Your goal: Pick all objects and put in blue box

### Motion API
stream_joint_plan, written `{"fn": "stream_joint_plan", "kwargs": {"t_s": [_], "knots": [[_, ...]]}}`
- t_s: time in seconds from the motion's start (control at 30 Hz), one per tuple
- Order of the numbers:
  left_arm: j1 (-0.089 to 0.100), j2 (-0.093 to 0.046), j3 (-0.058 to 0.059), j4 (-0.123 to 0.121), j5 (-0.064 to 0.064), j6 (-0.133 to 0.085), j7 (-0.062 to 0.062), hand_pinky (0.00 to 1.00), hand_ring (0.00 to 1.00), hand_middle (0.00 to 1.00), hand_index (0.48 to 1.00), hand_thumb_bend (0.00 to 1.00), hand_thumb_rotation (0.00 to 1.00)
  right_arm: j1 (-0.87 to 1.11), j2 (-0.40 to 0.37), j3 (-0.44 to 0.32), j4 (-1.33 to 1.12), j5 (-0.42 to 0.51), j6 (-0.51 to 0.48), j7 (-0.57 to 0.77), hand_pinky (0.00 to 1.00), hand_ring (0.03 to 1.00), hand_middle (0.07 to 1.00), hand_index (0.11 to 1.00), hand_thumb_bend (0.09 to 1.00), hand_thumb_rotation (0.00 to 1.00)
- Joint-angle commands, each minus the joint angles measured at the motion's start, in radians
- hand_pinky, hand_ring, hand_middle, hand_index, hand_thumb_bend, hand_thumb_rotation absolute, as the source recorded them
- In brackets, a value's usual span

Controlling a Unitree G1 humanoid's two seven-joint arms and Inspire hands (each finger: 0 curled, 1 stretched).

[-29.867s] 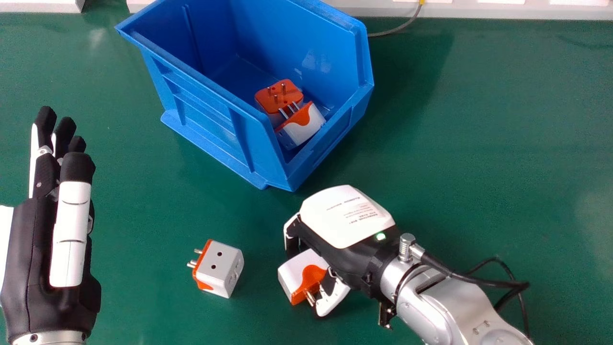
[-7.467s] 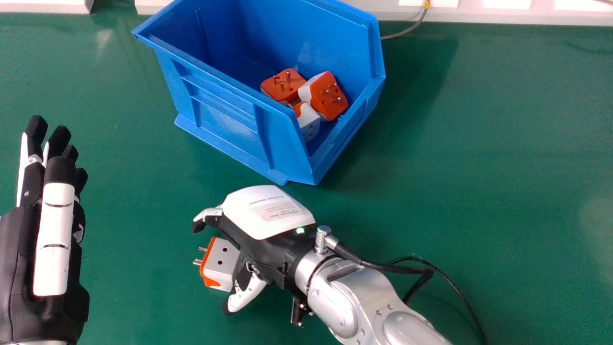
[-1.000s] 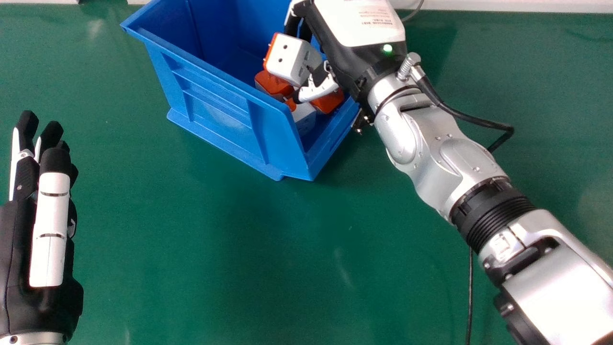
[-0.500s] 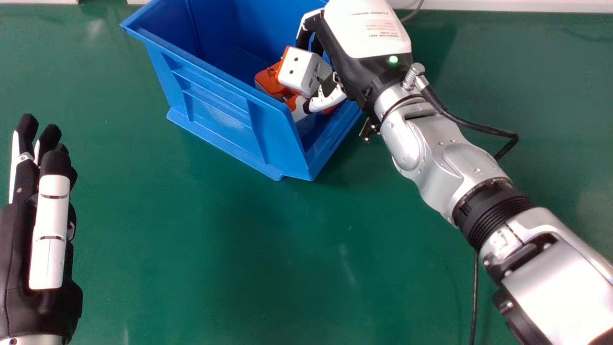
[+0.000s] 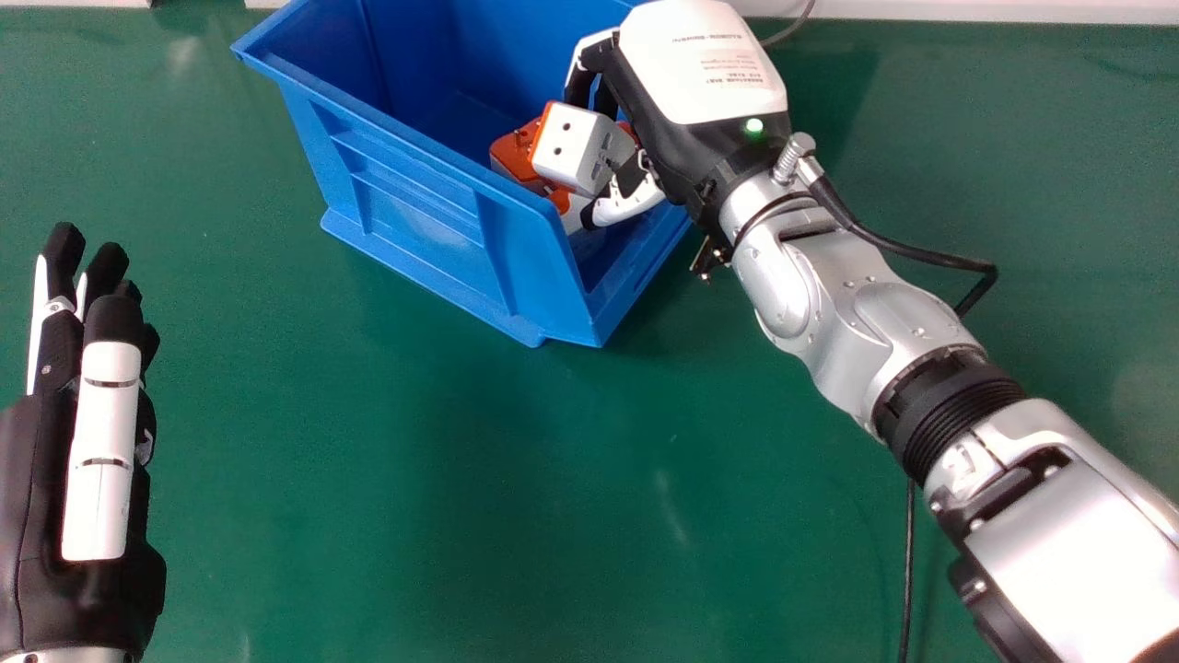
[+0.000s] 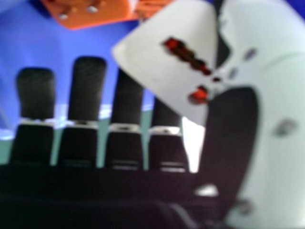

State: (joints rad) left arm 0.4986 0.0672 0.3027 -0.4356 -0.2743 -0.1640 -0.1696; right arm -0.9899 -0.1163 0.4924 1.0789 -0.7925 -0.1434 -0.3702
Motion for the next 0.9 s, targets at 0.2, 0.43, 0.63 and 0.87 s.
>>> {"fn": "stream_joint_plan", "kwargs": {"t_s": [0.2, 0.43, 0.63, 0.87], "knots": [[0.003, 0.005, 0.010, 0.009, -0.009, -0.044, -0.018, 1.00, 1.00, 1.00, 1.000, 0.57, 0.96, -0.036, 0.026, -0.015, 0.012, 0.046, -0.005, -0.015, 0.31, 0.441, 0.549, 0.504, 0.492, 0.00], [0.004, 0.002, 0.008, 0.016, -0.006, -0.049, -0.015, 1.00, 1.00, 1.00, 1.000, 0.59, 0.94, -0.037, 0.057, -0.061, 0.012, 0.133, 0.066, 0.079, 0.32, 0.447, 0.552, 0.494, 0.493, 0.00], [-0.011, 0.002, 0.003, 0.032, -0.006, -0.065, -0.019, 1.00, 1.00, 1.00, 1.000, 0.59, 0.92, -0.038, 0.042, 0.000, 0.008, 0.079, 0.108, 0.077, 0.55, 0.669, 0.737, 0.699, 0.668, 0.06], [-0.035, 0.006, 0.004, 0.062, -0.003, -0.079, -0.024, 1.00, 1.00, 1.00, 1.000, 0.63, 0.90, -0.038, 0.032, 0.026, 0.010, 0.056, 0.104, 0.033, 0.77, 0.893, 0.931, 0.905, 0.818, 0.18]]}}
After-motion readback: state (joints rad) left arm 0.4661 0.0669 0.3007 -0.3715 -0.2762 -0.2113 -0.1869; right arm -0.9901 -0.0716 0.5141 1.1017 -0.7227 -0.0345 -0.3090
